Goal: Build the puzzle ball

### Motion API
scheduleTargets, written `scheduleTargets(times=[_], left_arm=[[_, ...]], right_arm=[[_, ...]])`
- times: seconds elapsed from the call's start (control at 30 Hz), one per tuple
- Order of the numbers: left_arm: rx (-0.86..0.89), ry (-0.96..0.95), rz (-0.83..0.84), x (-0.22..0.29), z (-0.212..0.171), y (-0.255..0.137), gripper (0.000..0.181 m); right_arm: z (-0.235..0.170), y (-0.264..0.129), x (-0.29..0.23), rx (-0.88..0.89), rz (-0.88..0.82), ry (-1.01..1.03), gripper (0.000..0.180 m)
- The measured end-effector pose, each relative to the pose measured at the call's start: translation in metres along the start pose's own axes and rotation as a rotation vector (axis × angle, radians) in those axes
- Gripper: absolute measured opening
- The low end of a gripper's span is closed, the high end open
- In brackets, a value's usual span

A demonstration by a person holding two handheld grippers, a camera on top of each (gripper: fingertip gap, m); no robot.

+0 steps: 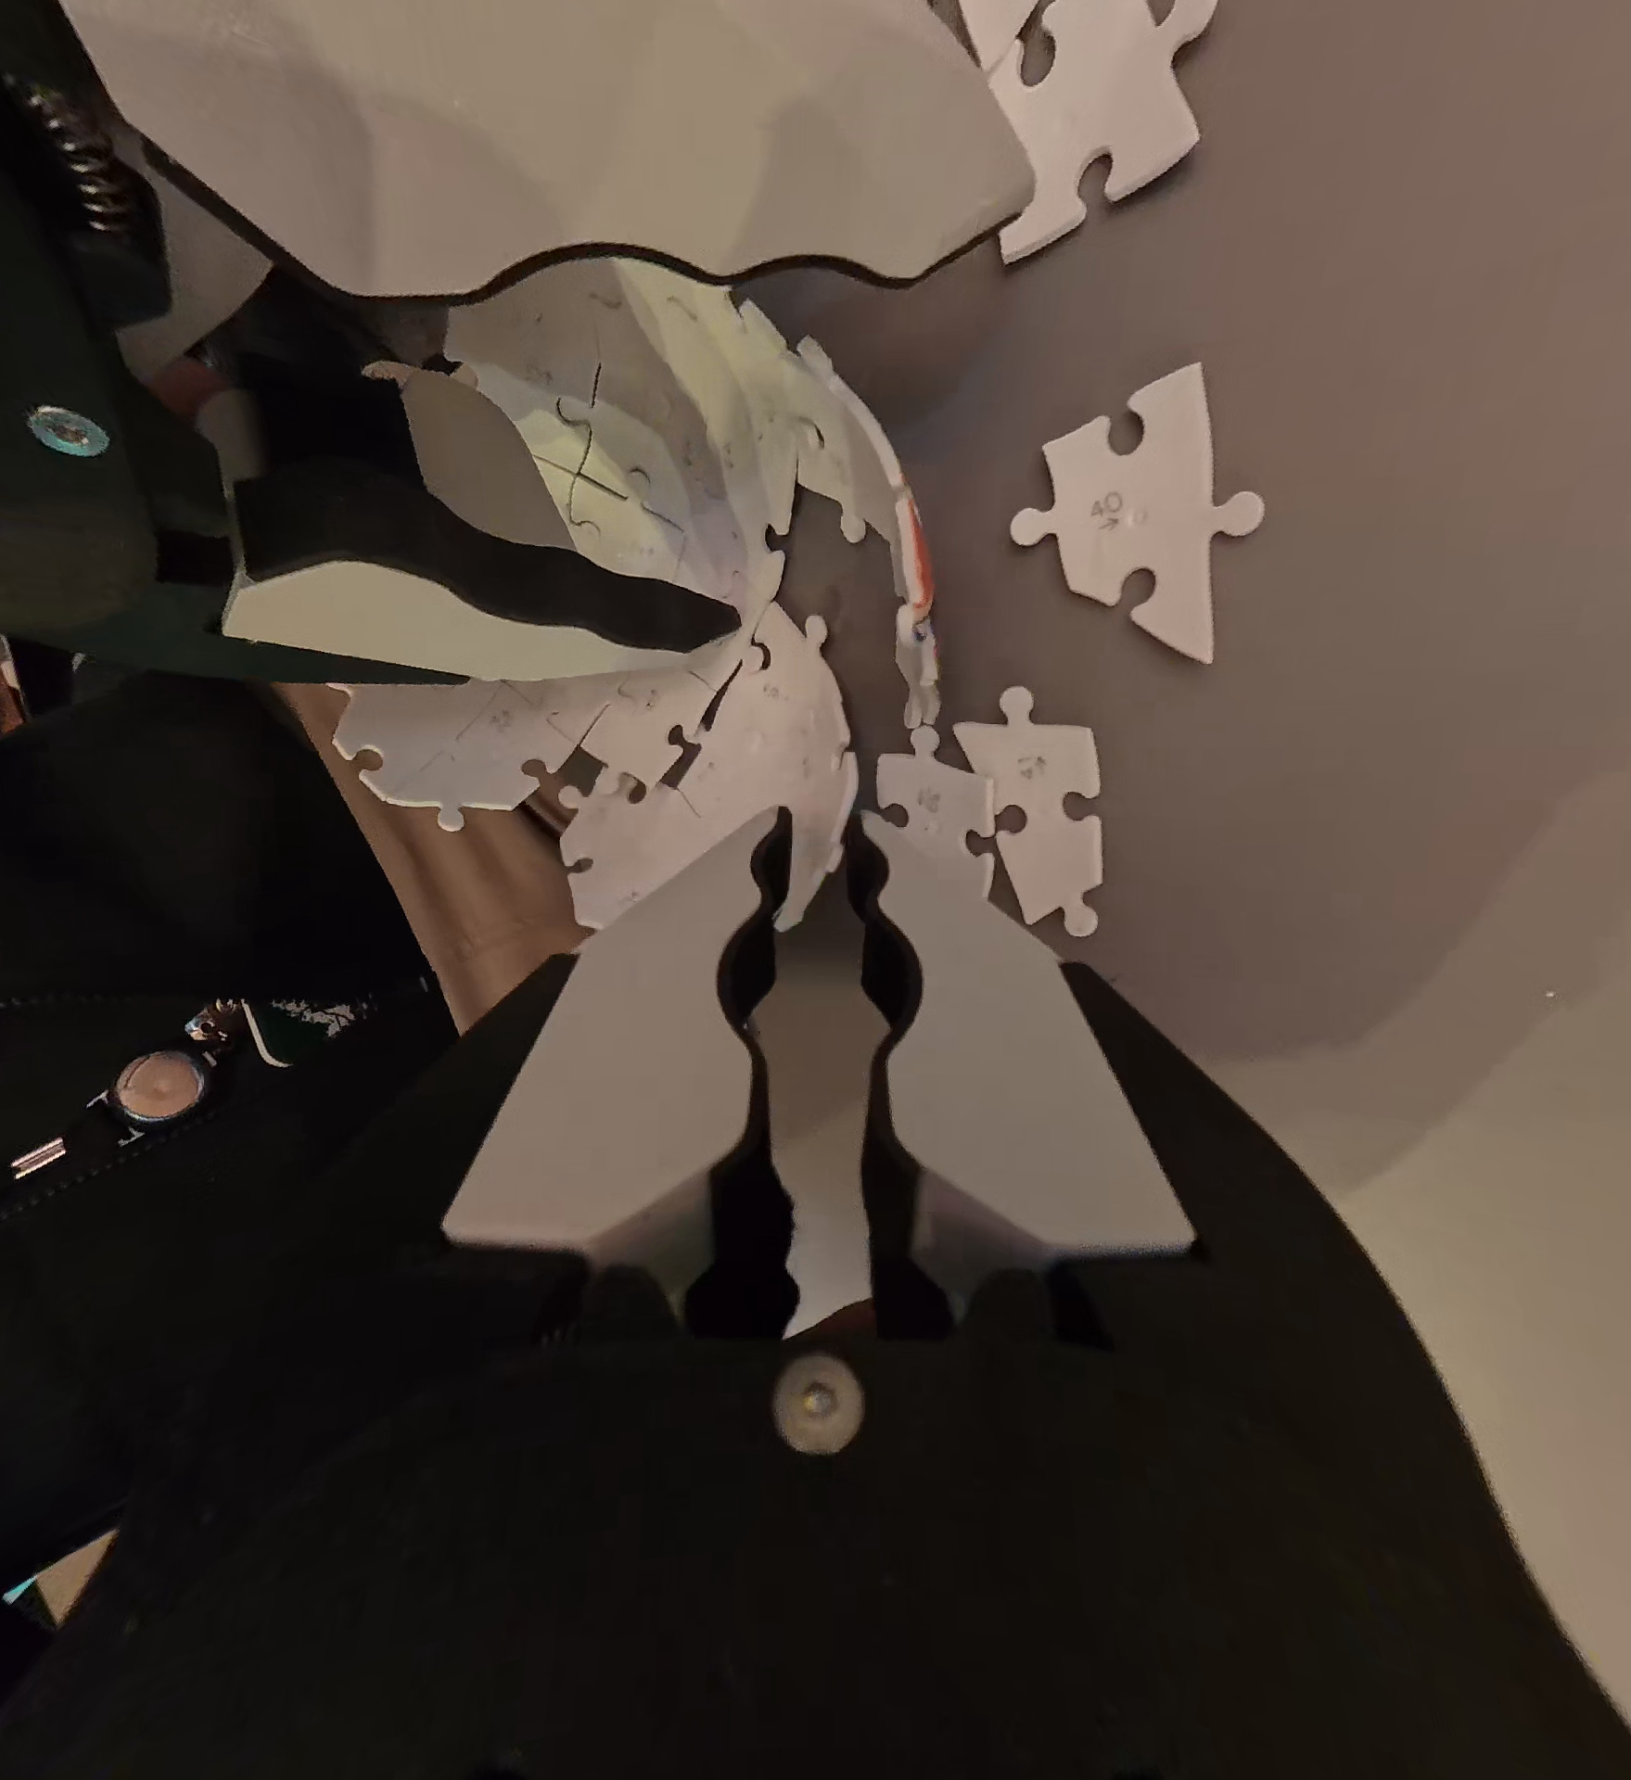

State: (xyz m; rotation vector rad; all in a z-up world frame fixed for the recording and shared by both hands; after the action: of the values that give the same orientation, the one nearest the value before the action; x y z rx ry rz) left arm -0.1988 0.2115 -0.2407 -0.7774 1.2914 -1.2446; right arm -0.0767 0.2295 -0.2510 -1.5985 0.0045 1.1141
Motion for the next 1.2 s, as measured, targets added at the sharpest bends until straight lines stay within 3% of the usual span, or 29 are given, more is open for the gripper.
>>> scheduleTargets(times=[0.23,0.37,0.5,0.63,0.83,1.2], left_arm=[[-0.009,0.01,0.013,0.001,0.002,0.0,0.089],[-0.009,0.012,0.017,0.001,0.002,-0.001,0.089],[-0.008,0.011,0.017,0.0,0.002,0.0,0.09],[-0.009,0.015,0.021,0.001,0.002,-0.001,0.09],[-0.018,0.029,0.032,0.001,0.005,-0.001,0.09],[-0.025,0.061,0.049,0.002,0.008,-0.001,0.09]], right_arm=[[-0.006,-0.013,-0.008,0.066,-0.096,-0.053,0.016],[-0.014,-0.028,-0.021,0.172,-0.21,-0.122,0.011],[-0.031,-0.023,-0.037,0.206,-0.214,-0.169,0.008],[-0.048,-0.02,-0.037,0.245,-0.234,-0.114,0.019],[-0.06,-0.008,-0.024,0.32,-0.112,0.044,0.028],[-0.057,0.01,-0.011,0.357,0.054,0.122,0.006]])
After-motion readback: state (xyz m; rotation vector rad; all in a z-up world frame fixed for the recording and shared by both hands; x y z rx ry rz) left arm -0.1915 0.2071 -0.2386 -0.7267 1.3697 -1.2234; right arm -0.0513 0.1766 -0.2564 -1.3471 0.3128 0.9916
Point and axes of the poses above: each gripper's, where its closed fingertips meet, y out along the fingers, z out of its top, x = y × z across the jaws, the point moved 10 cm from there along -y, back along the fingers, and after that the axes turned 9 degrees about y, right-handed, at the moved point
